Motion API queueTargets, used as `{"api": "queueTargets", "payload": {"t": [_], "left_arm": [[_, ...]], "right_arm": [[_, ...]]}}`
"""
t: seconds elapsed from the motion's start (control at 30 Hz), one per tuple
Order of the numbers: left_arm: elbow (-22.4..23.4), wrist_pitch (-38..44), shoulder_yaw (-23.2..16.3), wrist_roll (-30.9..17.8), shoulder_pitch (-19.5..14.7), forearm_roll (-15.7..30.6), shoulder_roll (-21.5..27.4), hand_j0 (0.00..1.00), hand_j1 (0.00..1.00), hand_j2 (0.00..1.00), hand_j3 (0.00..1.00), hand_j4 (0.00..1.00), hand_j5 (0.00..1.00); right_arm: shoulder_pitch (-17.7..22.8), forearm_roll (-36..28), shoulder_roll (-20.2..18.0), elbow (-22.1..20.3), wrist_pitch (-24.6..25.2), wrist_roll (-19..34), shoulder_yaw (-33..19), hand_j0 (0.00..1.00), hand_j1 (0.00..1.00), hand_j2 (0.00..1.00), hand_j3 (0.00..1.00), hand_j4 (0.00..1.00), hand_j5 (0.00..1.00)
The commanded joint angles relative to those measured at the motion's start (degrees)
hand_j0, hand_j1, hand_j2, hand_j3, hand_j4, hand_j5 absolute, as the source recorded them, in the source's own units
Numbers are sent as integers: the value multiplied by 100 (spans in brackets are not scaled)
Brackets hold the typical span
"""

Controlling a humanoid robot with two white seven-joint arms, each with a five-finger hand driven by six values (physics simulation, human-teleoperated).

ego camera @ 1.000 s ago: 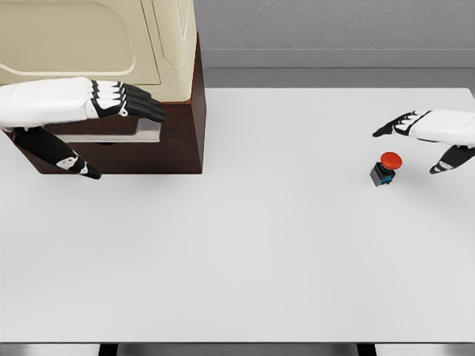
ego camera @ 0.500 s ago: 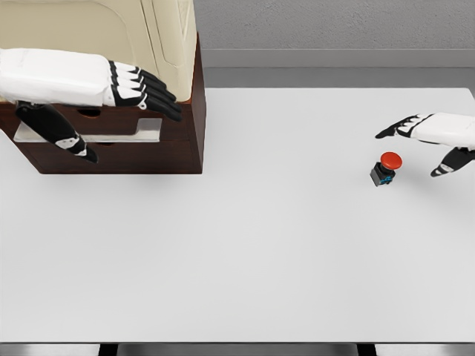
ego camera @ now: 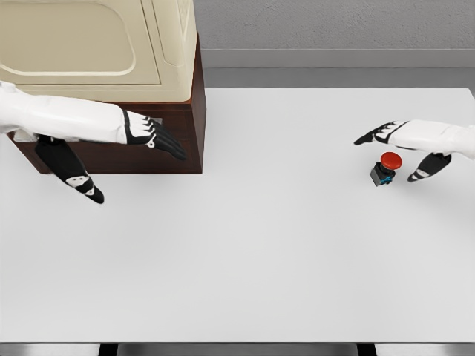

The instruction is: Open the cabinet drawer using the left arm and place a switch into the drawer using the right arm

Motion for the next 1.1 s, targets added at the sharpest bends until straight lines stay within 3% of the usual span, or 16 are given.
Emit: {"api": "queueTargets", "payload": {"t": [0.0,0.07,0.1,0.17,0.2,0.23,0.3,0.33,0.43,0.6,0.7,0.93,1.07], "left_arm": [[1,18,271,2,0,56,11,100,100,100,100,100,100],[1,72,490,2,105,47,55,100,100,100,100,100,100],[1,476,876,2,412,38,72,100,100,100,100,100,100],[1,706,2141,2,1484,3,204,100,100,100,100,100,100],[1,714,2590,2,1924,3,257,100,100,100,100,100,100],[1,758,2775,2,2109,-6,266,100,100,100,100,100,100],[1,952,2837,2,2118,29,266,100,100,100,100,100,100],[1,952,2837,2,2110,47,292,100,100,100,100,100,100],[1,969,2846,2,2136,29,327,100,100,100,100,100,100],[1,1690,2846,2,2224,3,345,100,100,100,100,100,100],[1,1883,2846,2,2224,-6,494,100,100,100,100,100,100],[1,2103,2855,2,2320,12,600,100,100,100,100,100,100],[1,2595,3022,2,2540,21,626,100,100,100,100,100,100]], "right_arm": [[0,-31,42,8,15,-2,0,100,100,100,100,100,100],[0,-22,130,16,15,-2,0,100,100,100,100,100,100],[0,-22,139,16,15,-2,0,100,100,100,100,100,100],[0,-22,166,25,15,-2,8,100,100,100,100,100,100],[0,-22,166,52,15,-2,17,100,100,100,100,100,100],[0,-22,166,78,15,-2,61,100,100,100,100,100,100],[0,-22,174,87,15,-2,70,100,100,100,100,100,100],[0,-22,174,148,15,-2,70,94,94,94,94,94,94],[0,-22,218,289,15,-2,140,94,94,94,94,94,94],[0,-13,271,386,15,-2,140,94,94,94,94,94,94],[-9,-13,306,438,15,-2,140,89,89,89,89,89,89],[-53,-5,332,719,15,-2,123,87,87,87,87,87,87],[-61,-5,332,781,15,-2,123,85,85,85,85,85,85]]}}
